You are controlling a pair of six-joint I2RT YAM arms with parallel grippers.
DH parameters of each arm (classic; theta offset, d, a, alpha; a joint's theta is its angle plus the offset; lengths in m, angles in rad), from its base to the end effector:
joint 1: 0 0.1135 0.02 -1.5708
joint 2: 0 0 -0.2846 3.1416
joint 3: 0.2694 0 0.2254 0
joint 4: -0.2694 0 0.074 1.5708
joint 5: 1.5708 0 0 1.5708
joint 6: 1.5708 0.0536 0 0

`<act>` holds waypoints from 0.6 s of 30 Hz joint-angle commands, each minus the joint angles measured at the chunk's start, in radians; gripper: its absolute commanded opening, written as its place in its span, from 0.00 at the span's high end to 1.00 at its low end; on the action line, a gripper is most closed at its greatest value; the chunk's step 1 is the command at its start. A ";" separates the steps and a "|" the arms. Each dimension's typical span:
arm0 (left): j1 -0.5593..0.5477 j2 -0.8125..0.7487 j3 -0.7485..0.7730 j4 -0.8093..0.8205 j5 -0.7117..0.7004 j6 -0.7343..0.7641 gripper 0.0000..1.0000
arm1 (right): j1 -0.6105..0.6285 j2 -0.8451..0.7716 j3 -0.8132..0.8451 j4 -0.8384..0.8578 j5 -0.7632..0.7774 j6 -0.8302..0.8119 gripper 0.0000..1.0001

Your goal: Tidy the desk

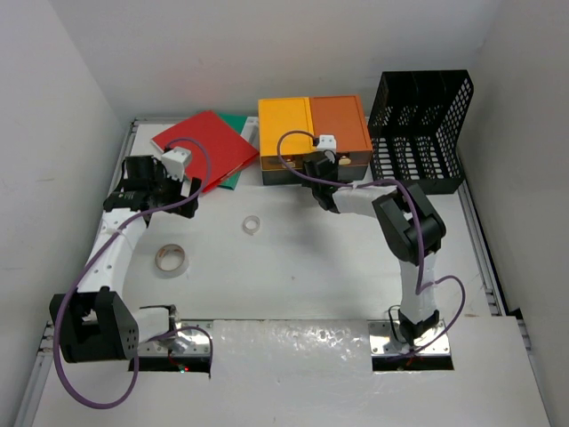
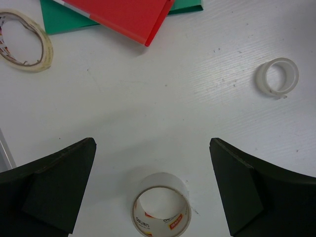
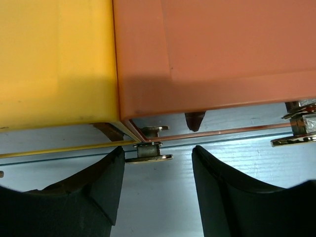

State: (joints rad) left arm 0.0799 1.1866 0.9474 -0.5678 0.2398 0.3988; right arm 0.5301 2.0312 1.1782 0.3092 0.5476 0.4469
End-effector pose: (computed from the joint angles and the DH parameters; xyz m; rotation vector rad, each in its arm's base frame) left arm 0.2261 0.0053 0.2931 0.4846 2.2984 -0.0512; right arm 0.3912 0.1969 0.1823 0.2338 2.0150 0.0334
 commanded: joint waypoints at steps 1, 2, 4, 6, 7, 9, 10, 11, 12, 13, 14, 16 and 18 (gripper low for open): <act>0.003 -0.031 0.004 0.034 -0.002 0.005 0.00 | -0.010 0.023 0.057 0.067 0.020 0.007 0.44; 0.003 -0.031 0.002 0.034 -0.002 0.005 0.00 | -0.012 0.027 0.055 0.085 0.008 0.003 0.44; 0.004 -0.031 -0.001 0.034 0.000 0.005 0.00 | -0.012 0.037 0.057 0.094 -0.005 -0.008 0.44; 0.003 -0.030 -0.004 0.034 -0.002 0.006 0.00 | -0.015 0.055 0.075 0.082 -0.012 -0.014 0.45; 0.003 -0.030 -0.004 0.034 -0.002 0.006 0.00 | -0.015 0.060 0.077 0.083 -0.011 -0.014 0.46; 0.003 -0.031 -0.002 0.036 -0.005 0.008 0.00 | -0.016 0.064 0.077 0.082 -0.006 -0.011 0.47; 0.004 -0.031 -0.004 0.036 -0.004 0.008 0.00 | -0.018 0.066 0.075 0.085 -0.005 -0.011 0.47; 0.003 -0.031 -0.004 0.036 -0.004 0.008 0.00 | -0.018 0.069 0.075 0.084 -0.002 -0.013 0.47; 0.004 -0.031 -0.004 0.036 -0.004 0.008 0.01 | -0.018 0.070 0.075 0.082 0.000 -0.013 0.47; 0.003 -0.031 -0.002 0.034 -0.004 0.008 0.00 | -0.018 0.069 0.074 0.087 0.002 -0.017 0.49; 0.003 -0.031 -0.002 0.034 -0.005 0.008 0.00 | -0.021 0.069 0.071 0.084 0.018 -0.017 0.52; 0.003 -0.035 -0.002 0.034 -0.007 0.005 0.00 | -0.022 0.057 0.066 0.077 0.037 -0.014 0.63; 0.004 -0.035 -0.002 0.034 -0.007 0.005 0.00 | -0.022 0.041 0.041 0.091 0.046 -0.023 0.73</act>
State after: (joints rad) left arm 0.0799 1.1835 0.9474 -0.5652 0.2348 0.3988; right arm 0.5282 2.0998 1.2030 0.3141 0.5209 0.4351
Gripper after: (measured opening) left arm 0.996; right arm 0.377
